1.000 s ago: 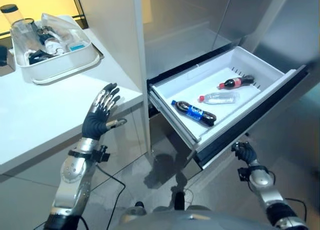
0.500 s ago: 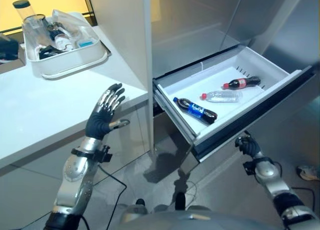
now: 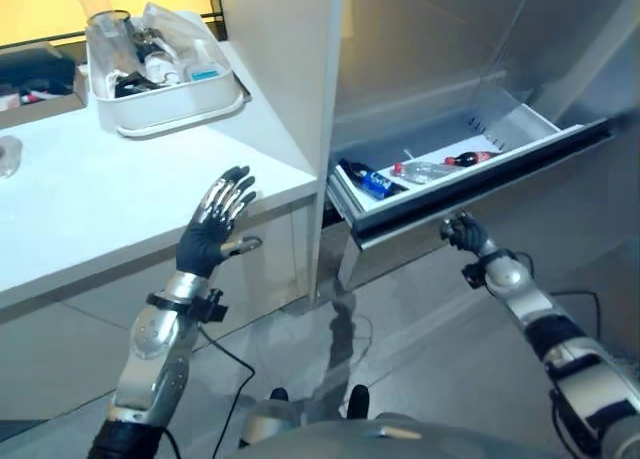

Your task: Take the drinks into the refrigerator

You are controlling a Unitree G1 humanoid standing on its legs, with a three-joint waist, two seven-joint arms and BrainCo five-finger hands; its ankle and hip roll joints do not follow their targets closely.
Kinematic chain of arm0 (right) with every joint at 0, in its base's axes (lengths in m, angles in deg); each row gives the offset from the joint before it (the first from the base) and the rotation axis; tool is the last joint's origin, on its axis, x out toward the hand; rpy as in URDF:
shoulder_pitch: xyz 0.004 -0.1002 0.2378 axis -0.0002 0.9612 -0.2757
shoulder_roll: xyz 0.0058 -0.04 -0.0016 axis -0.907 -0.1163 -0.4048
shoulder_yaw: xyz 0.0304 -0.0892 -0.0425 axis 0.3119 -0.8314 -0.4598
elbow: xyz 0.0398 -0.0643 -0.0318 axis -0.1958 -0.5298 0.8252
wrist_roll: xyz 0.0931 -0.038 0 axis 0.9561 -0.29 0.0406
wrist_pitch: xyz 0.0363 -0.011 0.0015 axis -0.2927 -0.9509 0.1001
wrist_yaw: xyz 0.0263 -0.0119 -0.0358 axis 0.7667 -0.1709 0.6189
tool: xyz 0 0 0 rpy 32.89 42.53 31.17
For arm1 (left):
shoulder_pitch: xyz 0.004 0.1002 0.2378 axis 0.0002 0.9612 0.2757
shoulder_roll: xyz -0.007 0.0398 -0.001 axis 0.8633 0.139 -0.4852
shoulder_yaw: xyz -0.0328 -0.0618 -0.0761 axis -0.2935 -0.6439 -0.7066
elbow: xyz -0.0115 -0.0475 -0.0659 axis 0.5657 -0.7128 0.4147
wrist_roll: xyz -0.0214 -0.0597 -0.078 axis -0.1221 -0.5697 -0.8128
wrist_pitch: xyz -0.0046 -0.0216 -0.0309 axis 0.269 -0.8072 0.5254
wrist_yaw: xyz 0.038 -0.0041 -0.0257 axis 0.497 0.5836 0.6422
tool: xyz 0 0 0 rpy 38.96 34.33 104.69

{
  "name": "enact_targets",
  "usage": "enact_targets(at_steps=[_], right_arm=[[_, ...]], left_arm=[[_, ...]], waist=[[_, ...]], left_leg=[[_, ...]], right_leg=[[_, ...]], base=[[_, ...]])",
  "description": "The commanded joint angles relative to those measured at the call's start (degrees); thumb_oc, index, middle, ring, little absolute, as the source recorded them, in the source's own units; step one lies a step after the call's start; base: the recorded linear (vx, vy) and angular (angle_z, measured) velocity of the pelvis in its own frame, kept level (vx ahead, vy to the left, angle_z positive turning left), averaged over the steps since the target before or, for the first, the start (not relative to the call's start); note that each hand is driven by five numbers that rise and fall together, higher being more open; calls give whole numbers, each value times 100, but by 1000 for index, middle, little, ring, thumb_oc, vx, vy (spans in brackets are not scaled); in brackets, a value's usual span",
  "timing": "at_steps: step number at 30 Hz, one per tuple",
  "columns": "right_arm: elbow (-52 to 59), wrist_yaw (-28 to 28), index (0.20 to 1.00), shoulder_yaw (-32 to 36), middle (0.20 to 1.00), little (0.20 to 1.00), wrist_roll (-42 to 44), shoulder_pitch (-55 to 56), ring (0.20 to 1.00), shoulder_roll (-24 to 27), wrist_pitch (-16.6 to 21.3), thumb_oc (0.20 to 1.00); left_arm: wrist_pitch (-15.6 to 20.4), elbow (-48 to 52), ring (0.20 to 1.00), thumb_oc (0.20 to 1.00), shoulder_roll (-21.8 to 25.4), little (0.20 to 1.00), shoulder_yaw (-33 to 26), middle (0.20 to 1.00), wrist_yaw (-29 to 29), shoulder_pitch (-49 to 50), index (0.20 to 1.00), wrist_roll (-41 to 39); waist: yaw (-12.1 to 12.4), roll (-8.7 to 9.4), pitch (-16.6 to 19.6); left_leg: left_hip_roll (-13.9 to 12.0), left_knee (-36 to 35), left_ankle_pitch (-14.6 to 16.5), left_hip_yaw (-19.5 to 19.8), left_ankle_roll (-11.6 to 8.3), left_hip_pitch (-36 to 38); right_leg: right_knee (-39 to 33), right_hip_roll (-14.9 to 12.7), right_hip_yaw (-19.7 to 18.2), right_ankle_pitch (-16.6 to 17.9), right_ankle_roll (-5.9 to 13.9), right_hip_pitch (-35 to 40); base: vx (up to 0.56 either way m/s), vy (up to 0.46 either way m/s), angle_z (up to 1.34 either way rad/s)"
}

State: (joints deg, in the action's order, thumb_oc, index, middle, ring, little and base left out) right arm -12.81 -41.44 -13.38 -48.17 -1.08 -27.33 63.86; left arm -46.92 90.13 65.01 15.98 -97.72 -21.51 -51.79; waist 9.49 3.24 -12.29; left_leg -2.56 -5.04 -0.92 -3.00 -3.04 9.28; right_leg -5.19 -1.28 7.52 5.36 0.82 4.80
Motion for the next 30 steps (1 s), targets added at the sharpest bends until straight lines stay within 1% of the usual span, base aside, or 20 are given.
enact_targets(at_steps=[1,10,15,18,19,20,25,26,27,28,30], right_arm=[[47,-117,200,-114,200,200,322,-1167,200,-156,401,200],[476,-130,200,-78,200,200,339,-1068,200,-192,471,200],[679,-99,200,37,200,200,386,-758,200,-264,496,200],[938,-109,200,274,200,200,421,-201,200,-369,548,200],[950,-109,200,280,200,200,419,-186,200,-369,544,200],[934,-120,200,447,200,200,408,155,200,-411,561,200],[903,-196,200,732,200,200,426,693,200,-548,620,200],[965,-244,200,881,200,200,471,971,200,-639,679,200],[976,-244,200,886,200,200,468,986,200,-639,677,200],[1025,-255,200,988,200,200,514,1193,200,-709,734,200],[1081,-240,200,1038,200,200,537,1323,200,-729,764,200]], left_arm=[[189,454,1000,1000,283,1000,211,1000,-38,-276,1000,-176],[198,422,1000,1000,258,1000,187,1000,5,-263,1000,-128],[212,393,1000,1000,232,1000,141,1000,36,-276,1000,-76],[229,351,1000,1000,185,1000,41,1000,82,-248,1000,-2],[230,351,1000,1000,187,1000,46,1000,83,-244,1000,-1],[238,342,1000,1000,148,1000,-6,1000,89,-228,1000,47],[276,327,1000,1000,89,1000,-72,1000,117,-175,1000,104],[288,308,1000,1000,61,1000,-98,1000,136,-181,1000,139],[289,307,1000,1000,64,1000,-92,1000,136,-178,1000,139],[298,304,1000,1000,63,1000,-88,1000,112,-190,1000,122],[302,301,1000,1000,62,1000,-78,1000,79,-206,1000,87]], waist=[[276,178,51],[278,170,46],[233,154,42],[157,146,35],[162,147,40],[104,140,42],[25,127,61],[-46,119,56],[-43,120,60],[-106,108,58],[-138,102,63]], left_leg=[[148,26,327,207,168,-25],[157,30,323,227,185,-48],[162,36,345,173,197,-30],[166,36,359,146,208,-21],[166,36,359,146,208,-20],[168,29,369,143,211,-12],[163,20,382,125,211,2],[163,18,386,108,210,15],[163,17,387,109,210,16],[160,12,393,94,207,31],[155,11,394,85,205,33]], right_leg=[[727,-393,134,-374,532,-83],[732,-411,140,-358,538,-99],[750,-417,105,-353,554,-120],[763,-416,65,-356,557,-133],[763,-416,65,-357,557,-132],[760,-417,55,-364,560,-132],[756,-417,42,-379,565,-121],[753,-409,26,-383,567,-123],[753,-409,27,-384,567,-122],[755,-405,10,-388,569,-129],[758,-403,-2,-392,569,-133]], base=[[0,0,0],[1,3,5],[0,0,0],[0,0,0],[0,0,0],[0,0,0],[0,0,0],[0,0,0],[14,16,-6],[5,8,-9],[0,17,-4]])
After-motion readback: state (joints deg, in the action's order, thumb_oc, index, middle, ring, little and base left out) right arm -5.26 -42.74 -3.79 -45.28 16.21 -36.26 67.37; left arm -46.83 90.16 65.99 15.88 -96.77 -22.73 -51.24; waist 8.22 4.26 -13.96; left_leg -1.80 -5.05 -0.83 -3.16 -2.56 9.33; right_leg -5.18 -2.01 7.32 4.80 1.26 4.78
